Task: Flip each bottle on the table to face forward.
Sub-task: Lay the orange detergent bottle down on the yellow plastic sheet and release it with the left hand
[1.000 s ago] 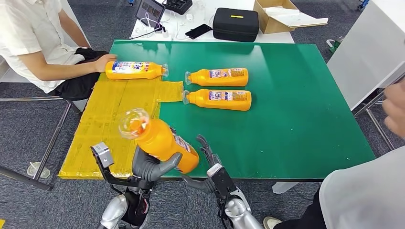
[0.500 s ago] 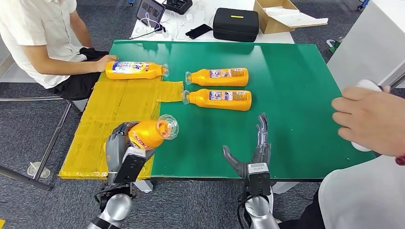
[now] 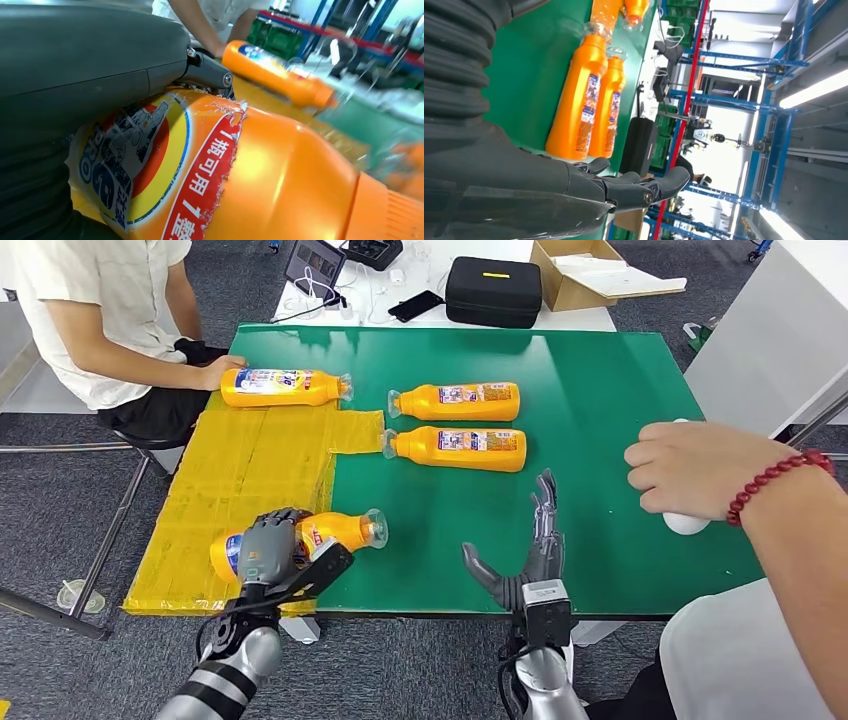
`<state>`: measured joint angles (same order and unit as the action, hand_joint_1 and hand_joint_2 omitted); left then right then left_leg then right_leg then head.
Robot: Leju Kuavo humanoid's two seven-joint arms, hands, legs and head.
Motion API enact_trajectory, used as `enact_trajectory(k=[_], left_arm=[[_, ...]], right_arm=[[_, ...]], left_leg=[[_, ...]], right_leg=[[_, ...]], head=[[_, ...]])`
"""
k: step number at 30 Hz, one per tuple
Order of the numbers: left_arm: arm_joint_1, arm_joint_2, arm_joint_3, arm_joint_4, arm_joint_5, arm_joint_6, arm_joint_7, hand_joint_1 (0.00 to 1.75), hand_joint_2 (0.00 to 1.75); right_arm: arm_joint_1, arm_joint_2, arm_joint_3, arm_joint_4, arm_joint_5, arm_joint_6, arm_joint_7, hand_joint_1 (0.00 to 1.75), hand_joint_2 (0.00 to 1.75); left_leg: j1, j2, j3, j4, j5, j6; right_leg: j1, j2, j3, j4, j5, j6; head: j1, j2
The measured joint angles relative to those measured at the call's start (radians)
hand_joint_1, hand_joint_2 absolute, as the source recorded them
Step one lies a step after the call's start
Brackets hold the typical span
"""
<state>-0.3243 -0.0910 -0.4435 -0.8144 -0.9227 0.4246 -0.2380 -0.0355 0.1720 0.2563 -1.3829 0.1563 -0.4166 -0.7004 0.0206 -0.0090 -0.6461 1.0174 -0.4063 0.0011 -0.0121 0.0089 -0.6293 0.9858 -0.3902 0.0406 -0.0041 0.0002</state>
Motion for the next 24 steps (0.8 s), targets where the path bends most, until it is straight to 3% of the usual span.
enact_trajectory(k=[8, 14, 16, 20, 22, 24], left_arm=[[-0.12, 0.002, -0.01, 0.175, -0.039, -0.056, 0.027, 1.73, 1.75], [-0.152, 0.002, -0.02, 0.226, -0.047, -0.083, 0.035, 1.44, 1.75], [-0.166, 0.002, -0.024, 0.248, -0.052, -0.115, 0.042, 1.21, 1.75], [-0.194, 0.002, -0.029, 0.287, -0.052, -0.172, 0.045, 0.29, 1.75], [-0.205, 0.002, -0.032, 0.302, -0.05, -0.196, 0.044, 0.1, 1.75], [-0.215, 0.002, -0.034, 0.313, -0.042, -0.225, 0.039, 0.04, 1.75]], right_arm=[[-0.018, 0.003, -0.001, 0.029, -0.002, 0.005, 0.0, 0.0, 1.75], [-0.024, 0.005, -0.002, 0.043, -0.004, 0.005, 0.0, 0.0, 1.75], [-0.025, 0.005, -0.003, 0.05, -0.007, 0.006, 0.0, 0.0, 1.75], [-0.027, 0.005, -0.007, 0.062, -0.014, 0.01, 0.0, 0.0, 1.75], [-0.029, 0.005, -0.009, 0.068, -0.016, 0.013, 0.0, 0.0, 1.75], [-0.03, 0.005, -0.01, 0.074, -0.018, 0.017, 0.0, 0.0, 1.75]], left_leg=[[0.0, 0.0, 0.0, 0.0, 0.0, 0.0], [0.0, 0.0, 0.001, 0.0, 0.0, 0.0], [0.0, 0.0, 0.001, 0.0, 0.0, 0.0], [0.0, 0.0, 0.004, 0.0, 0.0, 0.0], [0.0, 0.0, 0.006, 0.0, 0.0, 0.0], [0.0, 0.0, 0.006, 0.0, 0.0, 0.0]], right_leg=[[0.0, 0.0, 0.0, 0.0, 0.0, 0.0], [0.0, 0.0, 0.001, 0.0, 0.0, 0.0], [0.0, 0.0, 0.002, 0.0, 0.0, 0.0], [0.0, 0.0, 0.005, 0.0, 0.0, 0.0], [0.0, 0.0, 0.005, 0.0, 0.0, 0.0], [0.0, 0.0, 0.006, 0.0, 0.0, 0.0]], head=[[0.0, 0.0], [0.0, 0.0], [0.0, 0.0], [0.0, 0.0], [0.0, 0.0], [0.0, 0.0]])
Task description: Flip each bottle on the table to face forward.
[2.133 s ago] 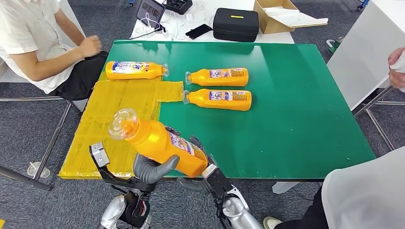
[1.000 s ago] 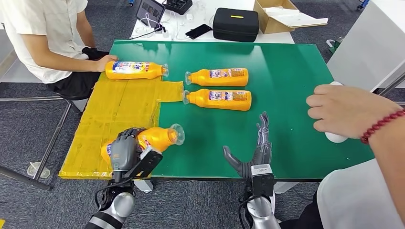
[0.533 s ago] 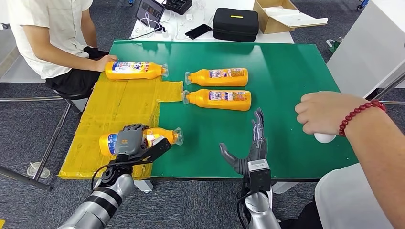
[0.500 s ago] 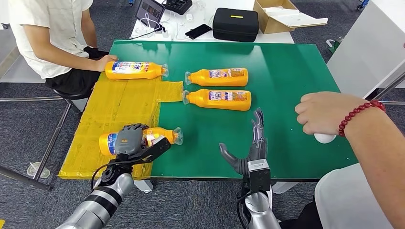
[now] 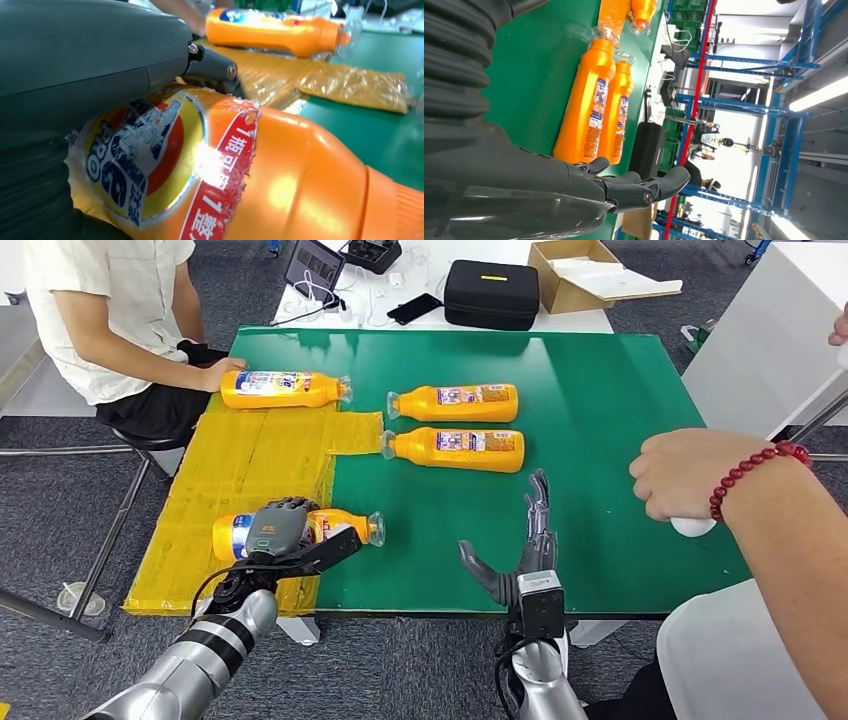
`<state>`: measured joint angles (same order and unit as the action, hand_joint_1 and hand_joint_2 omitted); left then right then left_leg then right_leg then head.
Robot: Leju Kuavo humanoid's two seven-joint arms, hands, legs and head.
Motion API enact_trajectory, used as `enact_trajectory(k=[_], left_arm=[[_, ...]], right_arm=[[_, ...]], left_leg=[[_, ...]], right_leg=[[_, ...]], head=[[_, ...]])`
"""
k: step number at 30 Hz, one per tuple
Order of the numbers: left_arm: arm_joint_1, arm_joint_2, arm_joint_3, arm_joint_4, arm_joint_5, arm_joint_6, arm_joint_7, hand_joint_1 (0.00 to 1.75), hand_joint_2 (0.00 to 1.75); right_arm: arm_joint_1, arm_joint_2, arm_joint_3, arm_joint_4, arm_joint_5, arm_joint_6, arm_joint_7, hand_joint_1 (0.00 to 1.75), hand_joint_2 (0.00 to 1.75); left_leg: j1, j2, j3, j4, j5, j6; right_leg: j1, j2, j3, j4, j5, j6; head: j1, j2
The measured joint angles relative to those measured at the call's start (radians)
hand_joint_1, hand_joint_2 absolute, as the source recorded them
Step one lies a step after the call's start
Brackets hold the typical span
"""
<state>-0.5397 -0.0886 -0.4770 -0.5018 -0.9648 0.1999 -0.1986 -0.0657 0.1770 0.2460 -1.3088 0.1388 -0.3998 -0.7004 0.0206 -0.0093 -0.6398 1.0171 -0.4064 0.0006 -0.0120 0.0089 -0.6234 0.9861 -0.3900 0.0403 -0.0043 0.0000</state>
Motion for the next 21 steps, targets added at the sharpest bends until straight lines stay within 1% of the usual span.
enact_trajectory(k=[3, 13, 21], left_arm=[[-0.013, 0.001, -0.001, 0.01, 0.017, -0.043, -0.011, 0.0, 1.75], [-0.035, 0.006, -0.001, 0.019, 0.057, -0.139, -0.051, 0.0, 1.75], [-0.037, 0.008, -0.001, 0.018, 0.082, -0.141, -0.079, 0.0, 1.75]], right_arm=[[-0.001, 0.0, -0.002, 0.009, -0.001, 0.004, 0.0, 0.0, 1.75], [-0.016, 0.0, -0.008, 0.037, -0.01, 0.006, 0.0, 0.0, 1.75], [-0.02, 0.0, -0.017, 0.052, -0.012, 0.0, 0.0, 0.0, 1.75]], left_leg=[[0.0, 0.0, 0.001, 0.0, 0.0, 0.0], [0.0, -0.001, 0.001, 0.0, 0.0, 0.0], [0.0, -0.001, 0.001, 0.0, 0.0, 0.0]], right_leg=[[0.0, 0.0, 0.001, 0.0, 0.0, 0.0], [0.0, 0.0, 0.002, 0.0, 0.0, 0.0], [0.0, 0.0, 0.002, 0.0, 0.0, 0.0]], head=[[0.0, 0.0], [0.0, 0.0], [0.0, 0.0]])
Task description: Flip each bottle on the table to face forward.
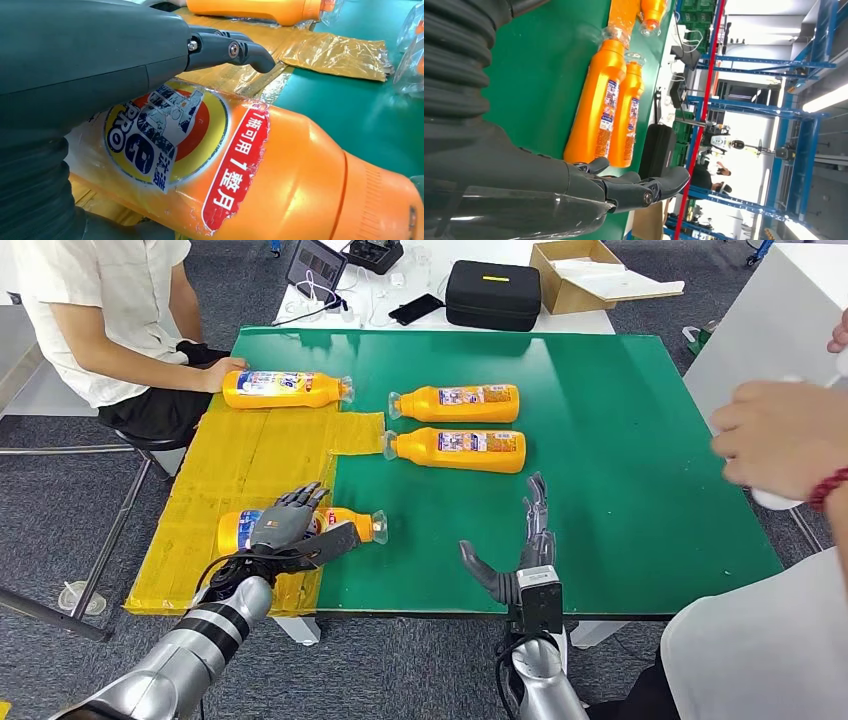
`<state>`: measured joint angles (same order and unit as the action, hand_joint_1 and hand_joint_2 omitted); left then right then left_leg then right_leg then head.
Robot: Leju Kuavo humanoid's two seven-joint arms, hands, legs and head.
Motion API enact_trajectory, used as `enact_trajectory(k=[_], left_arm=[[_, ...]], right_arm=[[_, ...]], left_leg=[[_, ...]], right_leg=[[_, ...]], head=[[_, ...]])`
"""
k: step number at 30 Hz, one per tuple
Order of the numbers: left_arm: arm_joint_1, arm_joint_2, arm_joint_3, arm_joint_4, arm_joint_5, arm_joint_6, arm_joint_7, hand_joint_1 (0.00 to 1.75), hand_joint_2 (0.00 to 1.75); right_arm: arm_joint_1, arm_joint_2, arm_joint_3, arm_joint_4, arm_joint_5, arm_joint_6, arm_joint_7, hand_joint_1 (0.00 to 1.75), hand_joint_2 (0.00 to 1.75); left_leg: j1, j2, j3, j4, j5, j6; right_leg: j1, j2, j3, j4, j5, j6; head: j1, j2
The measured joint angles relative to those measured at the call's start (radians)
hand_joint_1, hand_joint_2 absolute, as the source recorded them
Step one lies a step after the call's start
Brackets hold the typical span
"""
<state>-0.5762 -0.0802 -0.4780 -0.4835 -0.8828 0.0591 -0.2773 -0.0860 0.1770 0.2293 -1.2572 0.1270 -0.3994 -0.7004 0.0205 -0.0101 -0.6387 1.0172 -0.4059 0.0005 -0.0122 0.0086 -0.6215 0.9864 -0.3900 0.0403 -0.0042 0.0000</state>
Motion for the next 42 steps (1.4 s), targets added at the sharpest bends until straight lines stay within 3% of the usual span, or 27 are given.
enact_trajectory(k=[5, 10, 19, 29, 34, 38, 42], left_arm=[[0.036, -0.004, 0.0, -0.046, 0.029, 0.068, -0.059, 0.0, 1.75], [0.104, -0.01, -0.015, -0.183, 0.043, 0.092, -0.092, 0.0, 1.75], [0.182, 0.009, -0.113, -0.439, 0.097, 0.024, -0.124, 0.0, 1.75], [0.201, 0.032, -0.163, -0.53, 0.137, 0.024, -0.136, 0.0, 1.75], [0.258, 0.029, -0.164, -0.591, 0.316, 0.024, -0.178, 0.0, 1.75], [0.364, -0.019, -0.157, -0.67, 0.502, 0.039, -0.191, 0.0, 1.75], [0.438, -0.056, -0.162, -0.719, 0.605, 0.036, -0.175, 0.0, 1.75]], right_arm=[[0.001, 0.0, -0.005, 0.002, 0.0, -0.011, 0.0, 0.0, 1.75], [0.007, -0.001, -0.013, 0.002, 0.0, -0.015, 0.0, 0.0, 1.75], [0.015, -0.005, -0.022, 0.002, 0.001, -0.028, 0.0, 0.0, 1.75], [0.016, -0.011, -0.026, 0.002, 0.027, -0.047, 0.0, 0.0, 1.75], [0.006, -0.038, -0.005, 0.023, 0.223, -0.116, 0.01, 0.0, 1.75], [-0.018, -0.088, -0.006, 0.054, 0.49, -0.183, 0.101, 0.0, 1.75], [-0.04, -0.144, -0.015, 0.083, 0.613, -0.187, 0.183, 0.0, 1.75]], left_leg=[[0.0, 0.0, -0.001, 0.0, 0.0, 0.0], [0.0, 0.001, -0.004, 0.0, 0.0, 0.0], [0.0, 0.001, -0.006, 0.0, 0.0, 0.0], [0.0, 0.001, -0.006, 0.0, 0.0, 0.0], [0.0, 0.001, -0.006, 0.0, -0.001, 0.0], [-0.001, 0.0, -0.007, 0.0, -0.001, 0.001], [-0.002, 0.0, -0.007, 0.0, -0.002, 0.002]], right_leg=[[0.0, 0.0, -0.001, 0.0, 0.0, 0.0], [0.0, 0.0, -0.004, 0.0, 0.0, 0.0], [0.0, 0.0, -0.006, 0.0, 0.0, 0.0], [0.0, 0.0, -0.006, 0.0, 0.0, 0.0], [0.0, 0.0, -0.006, 0.0, 0.0, 0.0], [-0.001, 0.0, -0.007, -0.001, -0.001, 0.001], [-0.002, 0.0, -0.007, -0.001, -0.001, 0.002]], head=[[0.0, 0.0], [0.0, 0.0], [0.0, 0.0], [0.0, 0.0], [0.0, 0.0], [0.0, 0.0], [0.0, 0.0]])
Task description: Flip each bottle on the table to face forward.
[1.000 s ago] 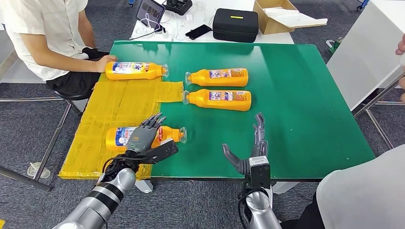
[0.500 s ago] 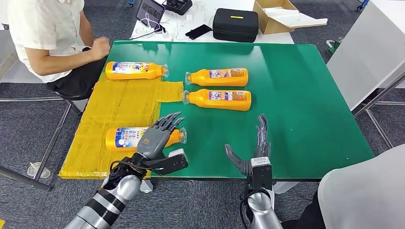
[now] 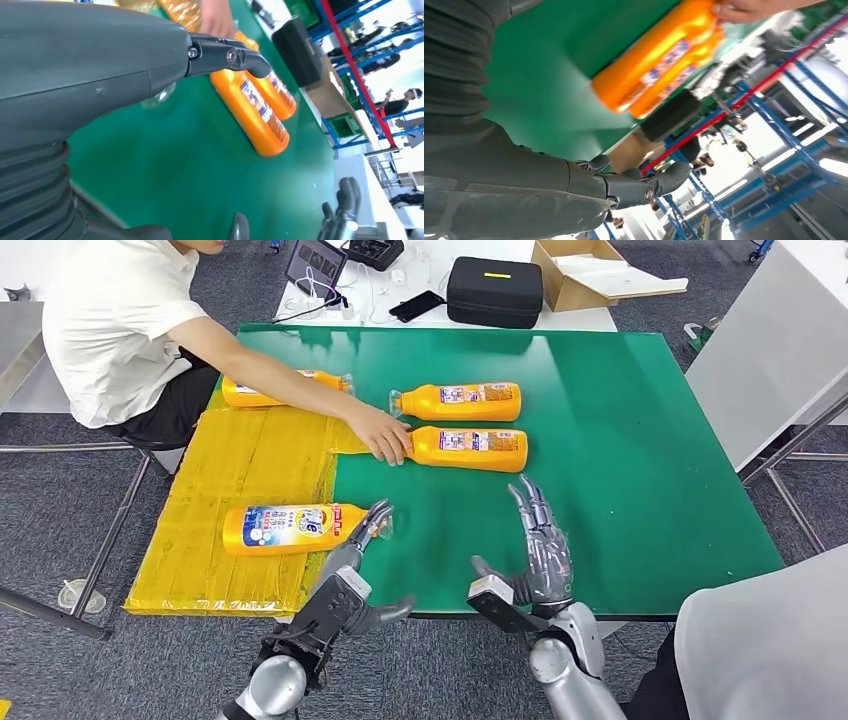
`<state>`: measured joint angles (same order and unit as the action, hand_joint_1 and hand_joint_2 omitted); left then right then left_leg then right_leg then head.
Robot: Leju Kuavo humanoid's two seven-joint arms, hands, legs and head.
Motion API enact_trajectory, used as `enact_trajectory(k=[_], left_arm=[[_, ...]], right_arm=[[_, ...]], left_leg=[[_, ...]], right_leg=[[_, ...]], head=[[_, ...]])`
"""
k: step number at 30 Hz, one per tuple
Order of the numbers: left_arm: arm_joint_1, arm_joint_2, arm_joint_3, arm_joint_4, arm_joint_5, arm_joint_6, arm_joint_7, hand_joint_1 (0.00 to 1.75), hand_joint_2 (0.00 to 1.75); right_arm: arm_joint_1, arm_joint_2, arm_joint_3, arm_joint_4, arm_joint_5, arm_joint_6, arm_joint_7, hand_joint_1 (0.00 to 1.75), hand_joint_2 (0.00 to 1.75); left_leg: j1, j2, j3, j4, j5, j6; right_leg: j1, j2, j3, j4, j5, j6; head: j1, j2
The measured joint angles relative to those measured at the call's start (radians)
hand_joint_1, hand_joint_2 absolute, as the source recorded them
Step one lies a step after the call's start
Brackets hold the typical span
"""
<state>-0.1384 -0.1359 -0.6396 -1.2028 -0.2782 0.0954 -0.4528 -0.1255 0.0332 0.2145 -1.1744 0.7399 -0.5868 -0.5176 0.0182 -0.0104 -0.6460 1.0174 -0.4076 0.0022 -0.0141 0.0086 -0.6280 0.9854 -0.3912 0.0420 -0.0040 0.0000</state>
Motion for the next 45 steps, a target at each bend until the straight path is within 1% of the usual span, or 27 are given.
enact_trajectory(k=[4, 10, 13, 18, 23, 28, 33, 38, 42, 45], left_arm=[[0.027, -0.01, -0.008, -0.019, 0.029, 0.014, 0.005, 0.0, 1.75], [0.038, -0.016, -0.019, -0.027, 0.037, 0.028, 0.008, 0.0, 1.75], [0.038, -0.02, -0.02, -0.027, 0.028, 0.062, 0.006, 0.0, 1.75], [0.034, -0.023, -0.02, -0.035, -0.013, 0.139, -0.017, 0.0, 1.75], [0.027, -0.029, -0.023, -0.047, 0.003, 0.119, -0.016, 0.0, 1.75], [0.011, -0.039, -0.03, -0.046, 0.021, 0.104, -0.018, 0.0, 1.75], [-0.022, -0.046, -0.044, -0.038, 0.039, 0.092, -0.026, 0.0, 1.75], [-0.04, -0.049, -0.053, -0.028, 0.048, 0.083, -0.029, 0.0, 1.75], [-0.054, -0.051, -0.061, -0.02, 0.056, 0.077, -0.031, 0.0, 1.75], [-0.064, -0.053, -0.067, -0.013, 0.064, 0.076, -0.034, 0.0, 1.75]], right_arm=[[-0.023, -0.04, -0.009, 0.04, 0.085, 0.0, 0.058, 0.0, 1.75], [-0.045, -0.07, -0.011, 0.082, 0.125, 0.001, 0.09, 0.0, 1.75], [-0.067, -0.079, -0.011, 0.118, 0.156, 0.001, 0.115, 0.0, 1.75], [-0.115, -0.088, -0.009, 0.197, 0.166, 0.012, 0.134, 0.0, 1.75], [-0.184, -0.094, -0.009, 0.3, 0.175, 0.036, 0.166, 0.0, 1.75], [-0.262, -0.097, -0.009, 0.414, 0.167, 0.059, 0.172, 0.0, 1.75], [-0.346, -0.095, -0.01, 0.533, 0.159, 0.084, 0.18, 0.0, 1.75], [-0.396, -0.092, -0.01, 0.616, 0.166, 0.111, 0.202, 0.0, 1.75], [-0.426, -0.09, -0.01, 0.668, 0.181, 0.152, 0.239, 0.0, 1.75], [-0.452, -0.091, -0.01, 0.7, 0.193, 0.222, 0.277, 0.0, 1.75]], left_leg=[[0.0, 0.0, 0.0, 0.0, 0.0, 0.0], [0.001, 0.0, 0.0, 0.0, 0.0, 0.0], [0.001, 0.0, 0.0, 0.0, 0.0, 0.0], [0.0, 0.0, 0.0, 0.0, 0.0, 0.0], [0.0, 0.0, 0.0, 0.0, 0.001, 0.0], [0.0, 0.001, 0.0, 0.0, 0.001, 0.0], [0.0, 0.001, 0.0, 0.0, 0.001, 0.001], [0.0, 0.0, 0.0, 0.0, 0.001, 0.001], [0.0, 0.0, 0.0, 0.0, 0.001, 0.001], [0.0, 0.001, 0.001, 0.0, 0.001, 0.001]], right_leg=[[0.0, 0.0, 0.0, 0.0, 0.0, 0.0], [0.0, 0.0, 0.0, 0.0, 0.0, 0.0], [0.0, 0.0, 0.0, 0.0, 0.0, 0.0], [0.0, 0.0, 0.0, 0.0, 0.0, 0.0], [0.0, 0.0, 0.0, 0.0, 0.001, 0.0], [0.0, 0.0, 0.0, 0.0, 0.001, 0.0], [0.0, 0.0, 0.0, 0.0, 0.001, 0.0], [0.0, 0.0, 0.0, 0.0, 0.001, 0.0], [0.0, 0.0, 0.0, 0.0, 0.001, 0.0], [0.0, 0.0, 0.0, 0.0, 0.001, 0.0]], head=[[0.0, 0.0], [0.0, 0.0], [0.0, 0.0], [0.0, 0.0], [0.0, 0.0], [0.0, 0.0], [0.0, 0.0], [0.0, 0.0], [0.0, 0.0], [0.0, 0.0]])
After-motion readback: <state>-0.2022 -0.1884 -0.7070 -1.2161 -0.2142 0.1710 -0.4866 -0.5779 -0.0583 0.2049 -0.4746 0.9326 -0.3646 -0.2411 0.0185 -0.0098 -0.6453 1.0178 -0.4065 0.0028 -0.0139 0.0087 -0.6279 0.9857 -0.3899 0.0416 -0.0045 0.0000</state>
